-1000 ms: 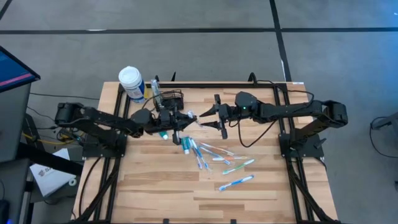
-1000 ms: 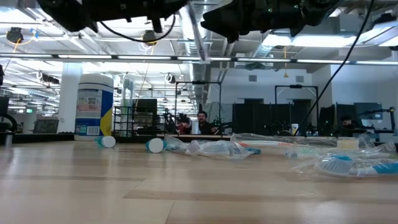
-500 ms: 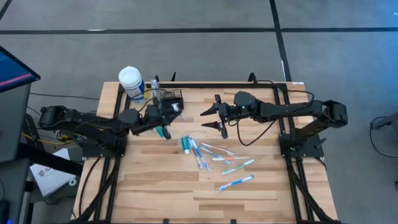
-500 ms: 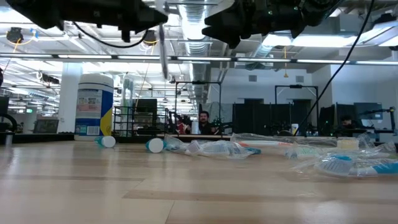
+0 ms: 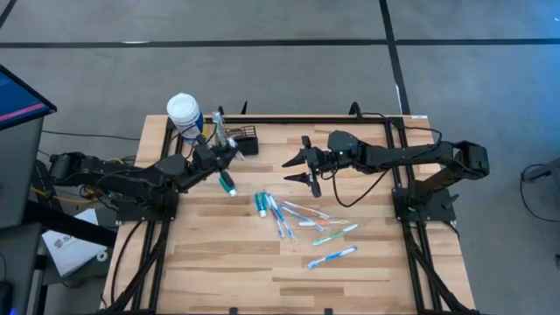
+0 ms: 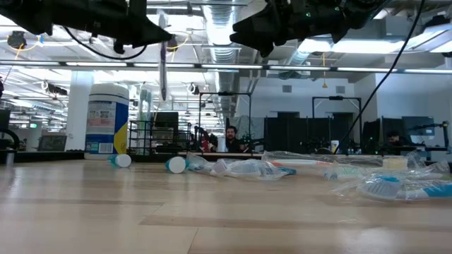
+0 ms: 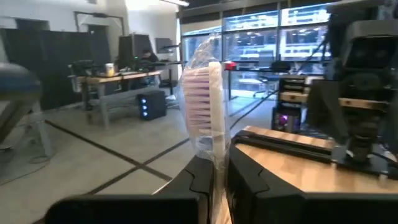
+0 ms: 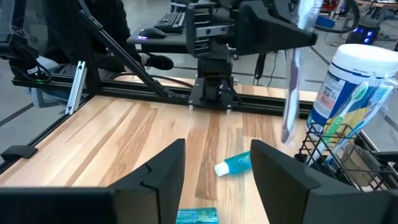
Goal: Pick & Place toothbrushing station
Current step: Put the top purple toothbrush into the black wire organizer
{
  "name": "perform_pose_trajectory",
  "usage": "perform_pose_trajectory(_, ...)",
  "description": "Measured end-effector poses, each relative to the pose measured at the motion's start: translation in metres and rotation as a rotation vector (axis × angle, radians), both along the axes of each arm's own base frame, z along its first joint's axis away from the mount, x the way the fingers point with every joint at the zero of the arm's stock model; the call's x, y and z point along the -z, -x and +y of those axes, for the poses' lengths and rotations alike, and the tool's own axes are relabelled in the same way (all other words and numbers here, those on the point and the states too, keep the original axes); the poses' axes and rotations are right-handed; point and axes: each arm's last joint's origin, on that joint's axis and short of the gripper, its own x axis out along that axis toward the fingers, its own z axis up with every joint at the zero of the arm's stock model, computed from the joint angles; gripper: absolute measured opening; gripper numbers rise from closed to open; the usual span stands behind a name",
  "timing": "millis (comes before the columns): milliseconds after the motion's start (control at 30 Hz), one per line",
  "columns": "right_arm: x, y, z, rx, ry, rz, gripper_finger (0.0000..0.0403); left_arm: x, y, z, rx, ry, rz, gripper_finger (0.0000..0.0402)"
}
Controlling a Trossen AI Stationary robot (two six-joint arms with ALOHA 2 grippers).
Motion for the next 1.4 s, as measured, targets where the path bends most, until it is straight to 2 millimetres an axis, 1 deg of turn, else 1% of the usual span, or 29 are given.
perform_pose_trajectory(433, 0.001, 0.000, 0.000, -0.001, -0.001, 0.013, 0.0166, 0.000, 0.014, 0.005, -0.252, 0.017, 0.050, 0.0012)
perform_pose_trajectory(600, 0.001, 0.000, 0.000, -0.001, -0.001, 0.013, 0.0163, 0.000, 0.018, 0.007, -0.380, 0.001, 0.084, 0.0012)
perform_pose_trajectory(733, 0.002, 0.000, 0.000, -0.002, -0.001, 0.015, 0.0160, 0.000, 0.018, 0.009, -0.411, 0.001, 0.093, 0.0012)
perform_pose_trajectory(933, 0.003, 0.001, 0.000, -0.001, -0.005, 0.033, 0.0160, 0.001, 0.021, 0.022, -0.480, 0.006, 0.102, 0.0012)
perform_pose_trajectory(1400, 0.005, 0.001, 0.001, -0.002, -0.007, 0.050, 0.0153, 0.006, 0.029, 0.053, -0.549, 0.059, 0.086, 0.0012)
